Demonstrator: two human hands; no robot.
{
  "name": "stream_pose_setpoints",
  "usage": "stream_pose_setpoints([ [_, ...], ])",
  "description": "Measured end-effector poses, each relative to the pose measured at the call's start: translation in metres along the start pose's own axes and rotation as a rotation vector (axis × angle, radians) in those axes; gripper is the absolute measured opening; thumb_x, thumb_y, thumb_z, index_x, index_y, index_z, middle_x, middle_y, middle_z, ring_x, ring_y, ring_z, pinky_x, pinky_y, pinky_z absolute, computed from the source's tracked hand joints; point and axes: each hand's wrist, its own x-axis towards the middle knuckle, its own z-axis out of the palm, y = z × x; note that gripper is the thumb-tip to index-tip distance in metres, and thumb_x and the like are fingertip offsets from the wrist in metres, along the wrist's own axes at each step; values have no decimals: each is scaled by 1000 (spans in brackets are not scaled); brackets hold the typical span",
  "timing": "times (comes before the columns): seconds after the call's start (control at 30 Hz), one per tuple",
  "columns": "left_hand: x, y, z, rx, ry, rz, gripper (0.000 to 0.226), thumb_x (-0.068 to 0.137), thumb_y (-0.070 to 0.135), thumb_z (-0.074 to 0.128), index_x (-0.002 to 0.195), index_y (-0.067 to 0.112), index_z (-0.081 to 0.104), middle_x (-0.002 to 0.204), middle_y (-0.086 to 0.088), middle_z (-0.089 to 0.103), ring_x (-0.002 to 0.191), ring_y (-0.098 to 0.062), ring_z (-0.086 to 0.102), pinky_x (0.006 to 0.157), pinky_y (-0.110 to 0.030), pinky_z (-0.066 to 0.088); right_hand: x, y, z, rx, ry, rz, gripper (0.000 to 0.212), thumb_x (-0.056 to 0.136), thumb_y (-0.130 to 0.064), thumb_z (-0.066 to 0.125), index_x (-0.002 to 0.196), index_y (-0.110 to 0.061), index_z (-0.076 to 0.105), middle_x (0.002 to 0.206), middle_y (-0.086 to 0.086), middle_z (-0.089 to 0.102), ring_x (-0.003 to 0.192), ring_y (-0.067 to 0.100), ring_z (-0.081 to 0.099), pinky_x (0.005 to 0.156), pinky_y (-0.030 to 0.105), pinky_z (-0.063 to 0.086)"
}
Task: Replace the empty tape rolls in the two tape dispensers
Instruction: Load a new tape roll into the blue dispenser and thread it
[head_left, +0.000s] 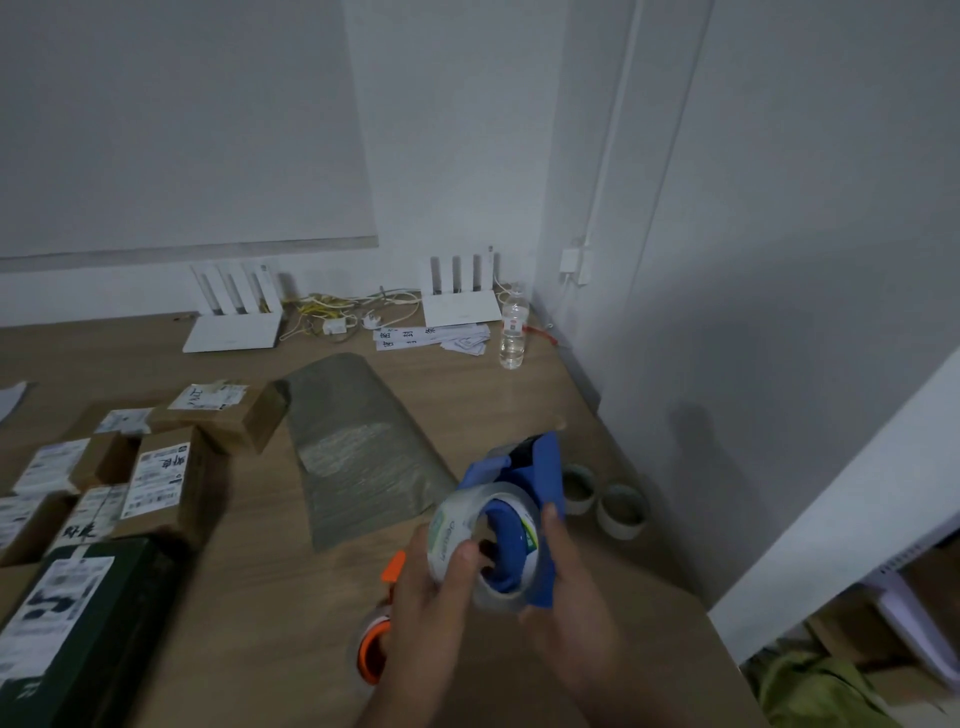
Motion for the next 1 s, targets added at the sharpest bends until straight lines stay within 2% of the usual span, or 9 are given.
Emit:
stream_pose_setpoints([
  [0.1, 3, -15, -5, 78, -28, -94, 62, 73, 61, 66, 123, 24, 62, 110, 3, 74, 102, -12, 69, 83, -30, 55, 5, 4, -16, -397, 107, -189, 26, 87, -22, 67, 111, -13, 72, 107, 10, 76, 103, 25, 70, 92, 43, 53],
  [0.2, 5, -29, -8, 179, -30, -131, 26, 84, 38, 69, 109, 28, 68, 86, 7, 76, 74, -6, 71, 62, -21, 54, 12, 2, -31, -649, 249, -271, 32, 86, -3, 64, 116, -16, 69, 104, 7, 76, 99, 26, 71, 94, 48, 55],
  [0.27, 7, -38, -9, 200, -16, -207, 23, 88, 28, 68, 109, 36, 64, 92, 9, 76, 80, -5, 72, 66, -24, 58, 15, 2, -44, -743, 306, -284, 42, 84, 1, 63, 122, -16, 63, 107, 6, 74, 98, 24, 72, 90, 46, 57],
  [0.43, 9, -63, -5, 203, 12, -443, 26, 82, 30, 74, 105, 28, 62, 102, 0, 68, 92, -18, 68, 78, -35, 60, 23, 1, -65, -949, 357, -238, 46, 82, 4, 61, 124, -16, 54, 105, 5, 68, 92, 19, 67, 67, 23, 50],
  [0.5, 11, -74, 1, 166, 59, -526, 22, 81, 29, 76, 98, 27, 62, 100, -1, 67, 90, -20, 67, 82, -38, 59, 28, 3, -72, -951, 380, -195, 50, 81, 6, 59, 124, -19, 51, 105, 4, 65, 91, 19, 66, 66, 26, 51],
  [0.67, 16, -110, 17, -11, 220, -722, 19, 82, 9, 74, 94, 15, 60, 90, -9, 65, 79, -24, 64, 63, -35, 54, 50, 6, -96, -1037, 463, -100, 54, 75, 5, 59, 123, -20, 51, 102, 4, 65, 86, 23, 66, 65, 33, 56],
  [0.77, 17, -127, 22, -49, 228, -756, 14, 85, 3, 70, 96, 9, 61, 86, -7, 62, 76, -21, 60, 63, -32, 51, 58, 8, -107, -1117, 493, -57, 52, 73, 5, 58, 119, -18, 55, 98, 1, 64, 85, 21, 64, 66, 33, 56],
  [0.87, 19, -139, 23, -6, 235, -719, 19, 87, -1, 66, 78, 14, 60, 78, -3, 60, 70, -15, 56, 63, -28, 48, 65, 10, -120, -1163, 504, -42, 47, 75, 6, 58, 113, -20, 58, 95, 0, 64, 85, 18, 63, 64, 27, 51],
  [1.0, 18, -158, 17, 158, 194, -638, 7, 89, 2, 62, 87, 9, 63, 76, -7, 61, 66, -16, 56, 61, -27, 47, 73, 17, -133, -1189, 499, -32, 30, 79, -6, 67, 99, -27, 58, 90, -4, 66, 82, 13, 64, 66, 26, 53],
])
